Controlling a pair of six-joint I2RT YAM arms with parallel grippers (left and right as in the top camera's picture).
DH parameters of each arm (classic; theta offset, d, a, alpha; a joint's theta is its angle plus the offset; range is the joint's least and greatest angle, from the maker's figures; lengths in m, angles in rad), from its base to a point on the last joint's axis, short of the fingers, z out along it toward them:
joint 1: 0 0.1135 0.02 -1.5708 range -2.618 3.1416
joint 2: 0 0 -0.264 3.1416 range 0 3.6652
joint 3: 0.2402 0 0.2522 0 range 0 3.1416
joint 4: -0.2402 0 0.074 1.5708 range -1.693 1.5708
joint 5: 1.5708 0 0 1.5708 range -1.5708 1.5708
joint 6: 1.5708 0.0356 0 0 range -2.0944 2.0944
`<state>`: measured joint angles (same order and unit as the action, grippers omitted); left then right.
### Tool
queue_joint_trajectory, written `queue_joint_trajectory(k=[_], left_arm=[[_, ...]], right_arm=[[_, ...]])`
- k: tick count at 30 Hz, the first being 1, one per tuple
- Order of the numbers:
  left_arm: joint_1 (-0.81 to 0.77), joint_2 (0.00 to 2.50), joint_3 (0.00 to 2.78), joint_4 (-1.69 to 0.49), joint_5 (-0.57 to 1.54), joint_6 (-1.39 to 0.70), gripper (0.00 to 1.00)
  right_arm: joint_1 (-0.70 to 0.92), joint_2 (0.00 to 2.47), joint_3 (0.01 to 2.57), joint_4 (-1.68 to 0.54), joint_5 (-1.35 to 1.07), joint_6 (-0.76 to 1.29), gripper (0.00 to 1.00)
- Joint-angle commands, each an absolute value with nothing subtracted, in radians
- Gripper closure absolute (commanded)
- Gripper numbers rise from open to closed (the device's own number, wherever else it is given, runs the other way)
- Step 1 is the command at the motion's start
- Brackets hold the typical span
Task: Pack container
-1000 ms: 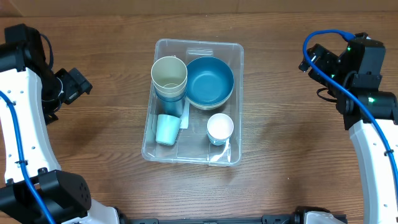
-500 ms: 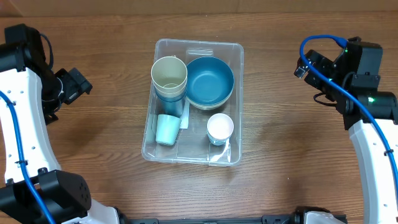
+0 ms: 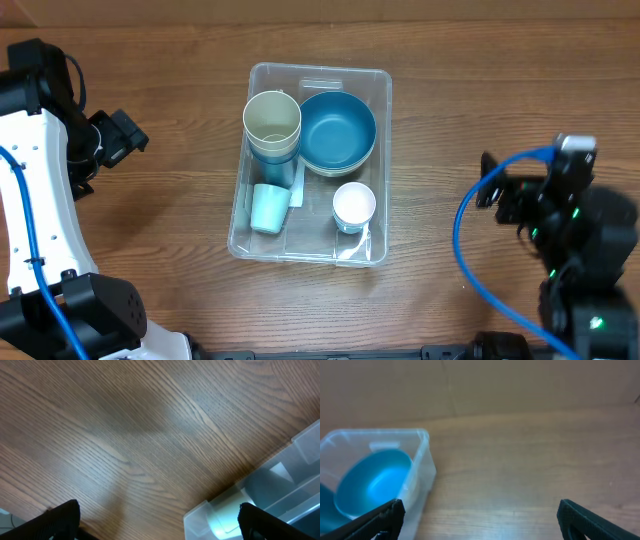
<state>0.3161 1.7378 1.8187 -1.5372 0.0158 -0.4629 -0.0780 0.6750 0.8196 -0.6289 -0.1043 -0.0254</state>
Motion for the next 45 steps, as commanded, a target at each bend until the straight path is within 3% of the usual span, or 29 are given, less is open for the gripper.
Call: queue_joint_trajectory(k=[1,10,18,45], left_arm=[[0.320,1.745,1.835,-1.536,0.019,-0.441,0.00],[0.320,1.745,1.835,-1.536,0.019,-0.441,0.00],[0.320,1.745,1.835,-1.536,0.019,-0.441,0.00],[0.310,1.718,1.835,-1.536,0.019,-0.441,0.00]], right_arm=[[-0.078,0.486,0.594,-0.602,-0.145,-0.047,0.00],[-0.078,0.173,0.279,-0.542,-0.152,0.004,0.00],[-0.078,0.004,0.150,-0.538,-0.156,0.004,0.00],[-0.078,0.003,0.147,-0.532,-0.159,0.004,0.00]])
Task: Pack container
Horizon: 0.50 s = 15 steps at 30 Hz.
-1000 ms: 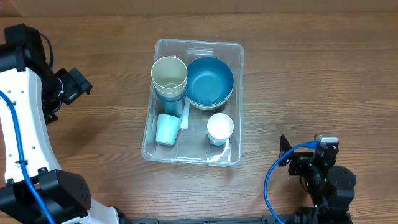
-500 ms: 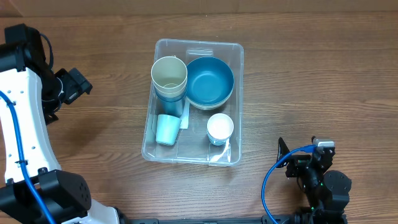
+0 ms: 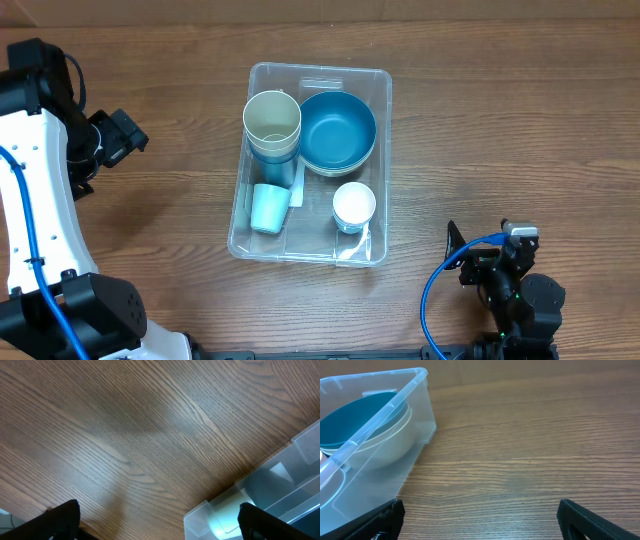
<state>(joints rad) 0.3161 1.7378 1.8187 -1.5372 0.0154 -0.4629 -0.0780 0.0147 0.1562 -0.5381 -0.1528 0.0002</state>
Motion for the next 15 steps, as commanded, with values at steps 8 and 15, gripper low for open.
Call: queue_joint_trajectory(k=[8,15], left_arm=[[0.126,1.399,1.596,-1.034,-0.104,-0.175,0.00],[0.024,0.996,1.197,-0.655,-0.104,0.045,0.00]], right_arm=[[-0.078,0.003,0.147,-0.532,-0.159,0.003,0.00],[-0.078,0.003,0.147,-0.532,-0.159,0.003,0.00]])
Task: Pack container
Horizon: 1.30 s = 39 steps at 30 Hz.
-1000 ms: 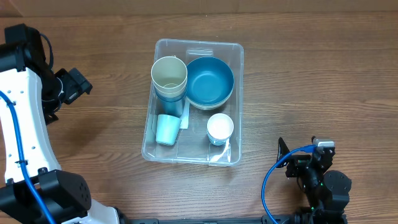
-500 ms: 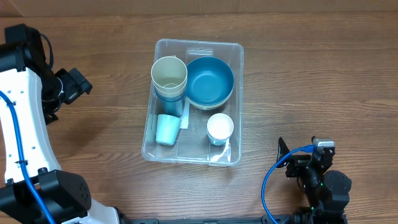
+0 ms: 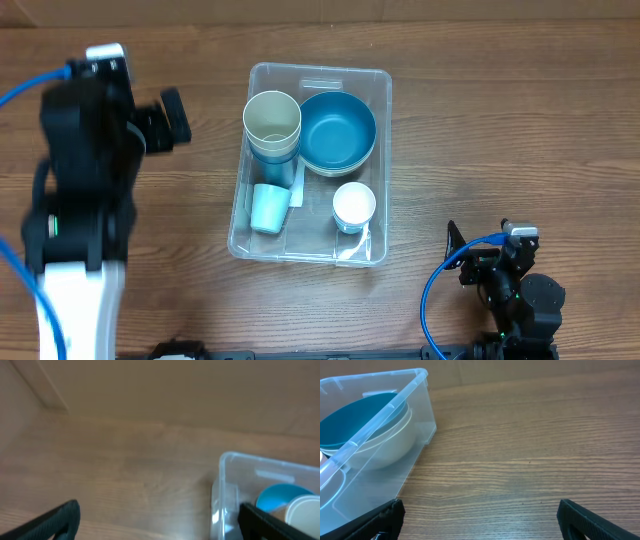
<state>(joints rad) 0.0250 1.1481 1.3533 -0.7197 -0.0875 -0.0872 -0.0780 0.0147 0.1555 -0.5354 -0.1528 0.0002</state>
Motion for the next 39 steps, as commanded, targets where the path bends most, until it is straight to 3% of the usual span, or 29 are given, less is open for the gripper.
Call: queue_joint_trajectory(k=[1,17,28,39], left_arm=[[0.025,0.931,1.132,-0.624,-0.104,0.045,0.00],[0.026,0.272,0.347,-0.331,-0.085,-0.015,0.00],[0.026,0.007,0.134,-0.301,-0.085,-0.015,0.00],[0.027,0.004,0.087,-0.280,-0.085,-0.015,0.00]], right_arm=[[-0.078,0.003,0.147,-0.532,-0.159,0.003,0.00],[-0.078,0.003,0.147,-0.532,-0.159,0.004,0.00],[-0.078,0.003,0.147,-0.532,-0.159,0.004,0.00],[-0.078,0.003,0.147,-0.532,-0.159,0.003,0.00]])
